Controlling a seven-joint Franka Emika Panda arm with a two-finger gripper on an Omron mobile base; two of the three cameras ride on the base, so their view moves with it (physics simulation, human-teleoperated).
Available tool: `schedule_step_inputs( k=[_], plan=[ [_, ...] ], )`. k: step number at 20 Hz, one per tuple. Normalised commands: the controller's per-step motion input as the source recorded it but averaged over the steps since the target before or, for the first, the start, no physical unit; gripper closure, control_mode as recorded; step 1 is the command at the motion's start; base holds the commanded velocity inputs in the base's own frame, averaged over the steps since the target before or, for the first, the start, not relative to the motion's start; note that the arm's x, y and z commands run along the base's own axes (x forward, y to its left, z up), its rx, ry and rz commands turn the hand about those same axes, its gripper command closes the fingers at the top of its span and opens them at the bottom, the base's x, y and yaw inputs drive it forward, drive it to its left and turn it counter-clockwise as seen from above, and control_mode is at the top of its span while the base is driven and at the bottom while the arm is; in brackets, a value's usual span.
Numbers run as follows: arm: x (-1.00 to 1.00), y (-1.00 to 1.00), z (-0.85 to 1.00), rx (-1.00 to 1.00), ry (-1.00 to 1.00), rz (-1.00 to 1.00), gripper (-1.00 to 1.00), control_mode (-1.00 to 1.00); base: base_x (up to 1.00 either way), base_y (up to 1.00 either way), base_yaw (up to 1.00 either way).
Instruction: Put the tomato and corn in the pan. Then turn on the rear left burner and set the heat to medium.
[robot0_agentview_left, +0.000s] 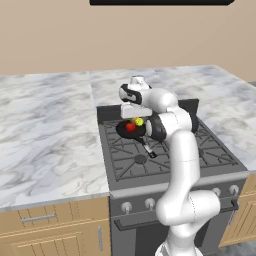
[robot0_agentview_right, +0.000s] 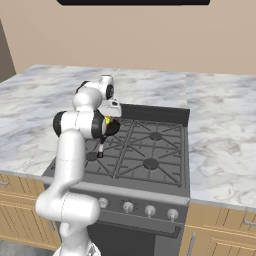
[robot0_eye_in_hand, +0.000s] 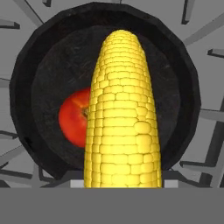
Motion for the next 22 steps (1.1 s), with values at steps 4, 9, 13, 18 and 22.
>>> schedule_step_inputs(
  k=[4,9,13,18,22],
  plan=[
    [0.00,0.00,-0.02,0.00,0.00,0.00,-1.00,-1.00,0.00,0.00,0.00],
    [0.00,0.00,0.00,0.00,0.00,0.00,-1.00,-1.00,0.00,0.00,0.00],
    [0.00,-0.01,0.00,0.00,0.00,0.00,-1.00,-1.00,0.00,0.00,0.00],
    [0.01,-0.07,0.00,0.00,0.00,0.00,-1.00,-1.00,0.00,0.00,0.00],
    [0.02,-0.11,0.00,0.00,0.00,0.02,-1.00,-1.00,0.00,0.00,0.00]
  ],
)
